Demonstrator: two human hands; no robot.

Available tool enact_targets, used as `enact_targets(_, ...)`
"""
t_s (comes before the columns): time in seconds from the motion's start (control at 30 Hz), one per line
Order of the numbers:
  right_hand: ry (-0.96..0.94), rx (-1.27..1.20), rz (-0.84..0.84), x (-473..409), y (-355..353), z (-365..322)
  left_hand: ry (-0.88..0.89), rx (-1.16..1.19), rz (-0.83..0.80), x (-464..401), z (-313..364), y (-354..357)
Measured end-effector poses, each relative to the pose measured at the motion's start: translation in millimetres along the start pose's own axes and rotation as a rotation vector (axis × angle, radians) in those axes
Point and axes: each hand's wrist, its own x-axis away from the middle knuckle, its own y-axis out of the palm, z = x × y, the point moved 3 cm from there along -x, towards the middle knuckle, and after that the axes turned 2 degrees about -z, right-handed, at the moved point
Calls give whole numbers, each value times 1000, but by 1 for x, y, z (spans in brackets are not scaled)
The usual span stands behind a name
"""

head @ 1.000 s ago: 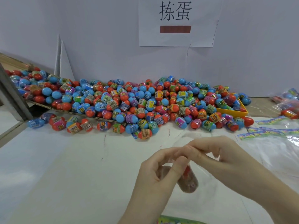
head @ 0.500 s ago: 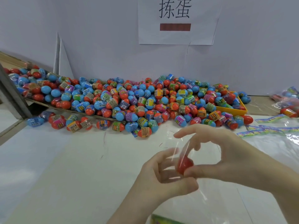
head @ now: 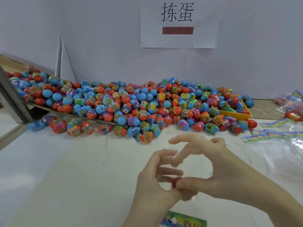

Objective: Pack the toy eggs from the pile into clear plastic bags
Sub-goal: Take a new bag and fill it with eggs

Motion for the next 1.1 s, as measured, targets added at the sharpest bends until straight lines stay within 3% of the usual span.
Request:
enact_targets(0.13, -15, 63, -3, -3, 5, 8, -20, 73, -62, 1, -2, -6)
enact_targets(0.23, -99, -16, 68, -8, -1, 4, -39, 120, 6, -4, -11, -12)
enact_targets(0.3, -154, -210, 371, -20, -15, 14, -62, 144, 61, -8, -19, -17)
enact_targets(0.37, 10, -342, 725, -39, -27, 49, -97, 182, 121, -13, -26, -21)
enact_targets(0.4, 156, -302, 793, -52, -27, 70, -108, 206, 147, -15, -30, -24)
enact_targets(0.5, 507, -31, 592, -82, -5, 128, -135, 244, 175, -21, -39, -28)
enact_targets(0.57, 545, 181, 489, -91, 12, 150, -146, 259, 171, -23, -42, -28)
enact_targets(0.67, 499, 579, 478, -102, 23, 156, -162, 309, 142, -23, -42, -27)
enact_targets(0.73, 486, 658, 478, -105, 25, 152, -178, 330, 125, -23, -43, -27)
enact_targets(0.83, 408, 333, 673, -96, 19, 137, -190, 371, 110, -25, -40, -26)
enact_targets(0.93, 245, -438, 823, -80, -3, 110, -178, 321, 102, -33, -33, -27)
enact_targets(1.0, 110, -718, 798, -68, -17, 92, -159, 261, 84, -44, -28, -28)
enact_targets(1.1, -77, -788, 627, -59, -30, 62, -129, 192, 82, -63, -21, -27)
